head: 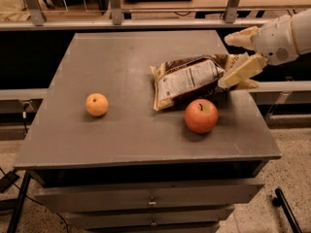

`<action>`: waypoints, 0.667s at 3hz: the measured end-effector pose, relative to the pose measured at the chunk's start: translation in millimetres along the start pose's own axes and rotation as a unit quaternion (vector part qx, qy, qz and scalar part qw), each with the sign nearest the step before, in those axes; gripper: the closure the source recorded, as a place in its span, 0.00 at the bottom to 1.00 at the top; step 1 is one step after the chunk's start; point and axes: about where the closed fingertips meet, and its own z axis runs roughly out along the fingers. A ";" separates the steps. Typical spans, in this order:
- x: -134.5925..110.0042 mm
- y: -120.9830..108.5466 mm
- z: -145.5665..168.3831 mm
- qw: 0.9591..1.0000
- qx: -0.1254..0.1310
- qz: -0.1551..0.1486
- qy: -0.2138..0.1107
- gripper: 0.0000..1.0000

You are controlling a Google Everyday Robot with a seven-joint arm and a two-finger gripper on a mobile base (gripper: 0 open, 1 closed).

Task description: Move brown chip bag near apple

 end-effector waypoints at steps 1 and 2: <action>0.0 0.0 0.1 1.000 0.000 0.000 0.000 0.00; 9.0 -4.4 -11.0 1.000 -0.010 0.001 0.005 0.00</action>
Offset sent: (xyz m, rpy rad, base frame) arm -0.0027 -0.0384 0.0033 -0.0228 0.0392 0.0186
